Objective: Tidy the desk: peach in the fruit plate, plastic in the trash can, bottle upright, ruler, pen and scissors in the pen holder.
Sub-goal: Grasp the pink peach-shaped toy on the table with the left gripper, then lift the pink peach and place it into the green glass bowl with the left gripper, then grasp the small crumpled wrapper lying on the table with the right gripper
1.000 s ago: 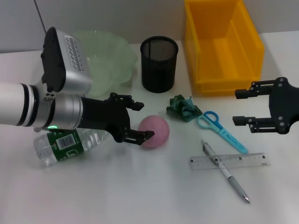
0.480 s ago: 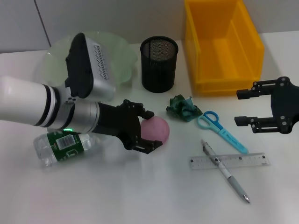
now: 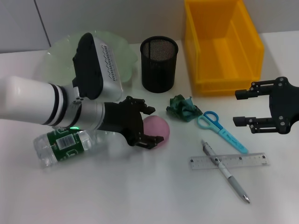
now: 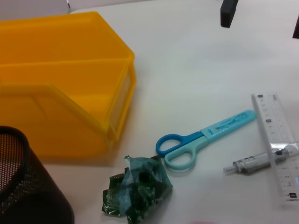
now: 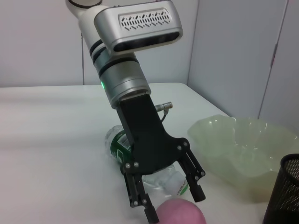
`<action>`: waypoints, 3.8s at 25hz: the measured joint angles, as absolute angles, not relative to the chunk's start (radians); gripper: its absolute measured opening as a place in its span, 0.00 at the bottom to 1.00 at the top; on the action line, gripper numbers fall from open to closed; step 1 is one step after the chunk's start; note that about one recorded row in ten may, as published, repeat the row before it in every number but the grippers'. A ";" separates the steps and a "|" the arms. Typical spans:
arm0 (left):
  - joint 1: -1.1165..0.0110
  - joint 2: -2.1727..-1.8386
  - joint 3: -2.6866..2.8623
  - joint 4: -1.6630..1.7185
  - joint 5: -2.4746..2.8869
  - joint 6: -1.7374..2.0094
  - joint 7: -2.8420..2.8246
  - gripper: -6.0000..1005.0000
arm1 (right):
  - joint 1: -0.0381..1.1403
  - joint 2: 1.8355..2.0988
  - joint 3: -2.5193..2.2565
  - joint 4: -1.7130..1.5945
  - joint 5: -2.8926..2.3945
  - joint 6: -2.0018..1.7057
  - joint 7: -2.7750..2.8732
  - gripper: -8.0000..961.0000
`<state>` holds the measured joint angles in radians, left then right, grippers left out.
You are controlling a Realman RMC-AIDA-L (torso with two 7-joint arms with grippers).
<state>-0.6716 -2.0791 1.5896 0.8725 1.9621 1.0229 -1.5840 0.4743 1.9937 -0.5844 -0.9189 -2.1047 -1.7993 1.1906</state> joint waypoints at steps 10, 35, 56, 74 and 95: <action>-0.681 -2.080 1.637 0.871 1.973 0.993 -1.623 0.78 | 0.473 1.999 -0.584 -0.937 -2.105 -1.805 1.190 0.66; -0.591 -2.067 1.641 1.019 1.979 0.978 -1.635 0.40 | 0.466 2.000 -0.577 -0.942 -2.105 -1.799 1.183 0.65; -0.519 -2.072 1.568 1.180 2.073 0.660 -1.693 0.42 | 0.462 2.003 -0.582 -0.936 -2.105 -1.793 1.178 0.65; -0.641 -2.069 1.445 0.961 2.065 0.586 -1.684 0.46 | 0.466 2.008 -0.584 -0.944 -2.105 -1.792 1.179 0.65; -0.422 -2.062 1.246 1.098 1.742 1.011 -1.502 0.73 | 0.456 2.006 -0.513 -0.966 -2.092 -1.819 1.218 0.65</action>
